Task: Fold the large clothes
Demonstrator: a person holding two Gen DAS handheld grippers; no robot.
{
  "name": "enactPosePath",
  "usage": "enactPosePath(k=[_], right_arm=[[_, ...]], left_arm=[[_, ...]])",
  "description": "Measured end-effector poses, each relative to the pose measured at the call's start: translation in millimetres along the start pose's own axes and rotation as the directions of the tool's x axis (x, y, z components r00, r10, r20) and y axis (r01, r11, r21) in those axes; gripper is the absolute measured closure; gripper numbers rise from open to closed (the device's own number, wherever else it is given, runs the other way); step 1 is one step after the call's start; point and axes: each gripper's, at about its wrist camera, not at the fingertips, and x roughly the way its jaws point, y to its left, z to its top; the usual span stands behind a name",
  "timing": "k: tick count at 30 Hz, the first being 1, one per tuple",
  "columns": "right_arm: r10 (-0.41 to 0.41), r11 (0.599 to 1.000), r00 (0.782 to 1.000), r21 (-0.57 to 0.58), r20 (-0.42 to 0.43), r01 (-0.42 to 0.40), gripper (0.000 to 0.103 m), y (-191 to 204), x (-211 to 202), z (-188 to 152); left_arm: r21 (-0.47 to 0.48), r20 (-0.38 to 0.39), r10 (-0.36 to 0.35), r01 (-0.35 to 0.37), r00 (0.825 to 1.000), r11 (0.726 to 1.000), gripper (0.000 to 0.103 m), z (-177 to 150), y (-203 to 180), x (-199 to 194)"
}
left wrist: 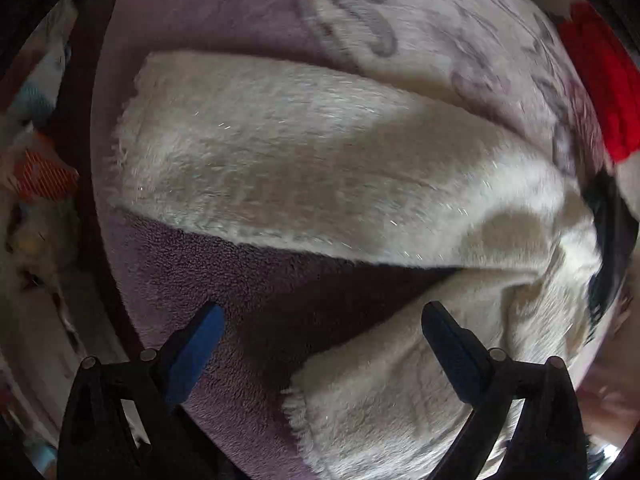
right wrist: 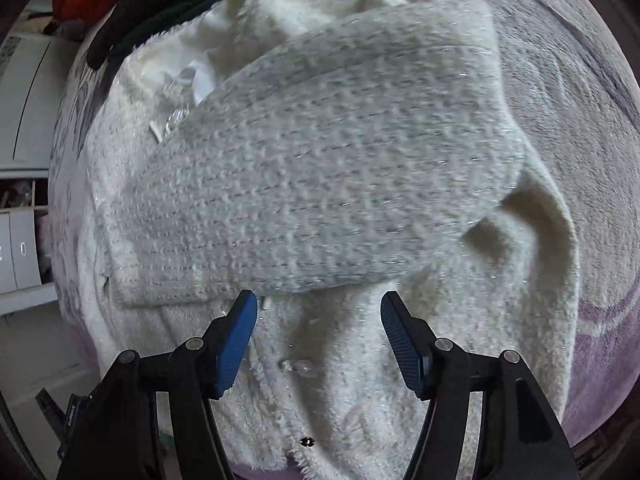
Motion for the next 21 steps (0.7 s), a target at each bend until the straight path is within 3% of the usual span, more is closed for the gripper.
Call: enactPosePath(k=[1,3,6,8,10,11,12,13,14,16,18,20,21], right_arm=[[-0.016,1.0,1.0,-0.012,-0.006,0.016,0.037,23.1,11.0,6.7],[-0.036,0.999,0.999,-0.02,-0.02,0.035,0.037,32.8,19.7,3.8],[-0.056,0.998,0.998,-0.015,-0.012,0.055,0.037,39.7,24.2,-3.4],[-0.052,0.999,0.999,-0.009,0.014,0.052,0.036,43.8,24.8,-7.1],[-0.059,0.998,0.997,-0.031,0.039,0.061,0.035,45.2,24.3,-13.5],[-0.081,0.996,0.996,-0.041,0.046,0.083,0.035,46.1,24.8,-16.7],[-0.104,0.993,0.993,-0.049,0.053,0.106,0.034,46.4,25.0,-20.1],[-0.128,0.99,0.99,-0.054,0.057,0.131,0.034,46.4,25.2,-23.9],[-0.147,0.987,0.987,-0.058,0.06,0.151,0.034,48.9,26.8,-27.2],[-0.176,0.981,0.982,-0.067,0.062,0.18,0.034,48.2,25.0,-34.4],[-0.191,0.978,0.979,-0.071,0.074,0.196,0.034,50.2,20.5,-41.5],[-0.203,0.975,0.975,-0.069,0.094,0.209,0.034,57.5,21.2,-43.1],[-0.21,0.974,0.972,-0.066,0.105,0.217,0.034,54.4,17.3,-46.1]], left_arm=[[-0.068,-0.003,-0.037,0.037,0.999,0.997,0.009,5.9,15.8,5.6],[-0.183,0.021,-0.148,0.149,0.989,0.972,0.01,21.0,39.0,14.1],[-0.269,0.091,-0.204,0.221,0.975,0.937,0.01,46.8,59.5,24.1],[-0.29,0.112,-0.209,0.234,0.971,0.928,0.01,59.2,64.0,29.0],[-0.295,0.158,-0.167,0.208,0.973,0.933,0.01,68.3,59.6,28.4],[-0.279,0.188,-0.141,0.19,0.972,0.941,0.019,70.0,54.7,26.2],[-0.247,0.231,-0.096,0.154,0.968,0.957,0.042,73.6,47.5,20.6],[-0.206,0.28,-0.056,0.117,0.958,0.972,0.058,76.9,39.4,14.2],[-0.173,0.313,-0.034,0.092,0.949,0.981,0.089,78.6,34.6,10.0],[-0.126,0.373,-0.038,0.091,0.927,0.988,0.091,91.2,26.8,-0.2],[-0.093,0.416,-0.098,0.15,0.904,0.984,0.091,107.1,26.6,-10.7],[-0.064,0.4,-0.149,0.189,0.904,0.98,0.091,127.3,24.8,-6.3],[-0.054,0.358,-0.185,0.218,0.915,0.974,0.087,137.4,25.6,3.2]])
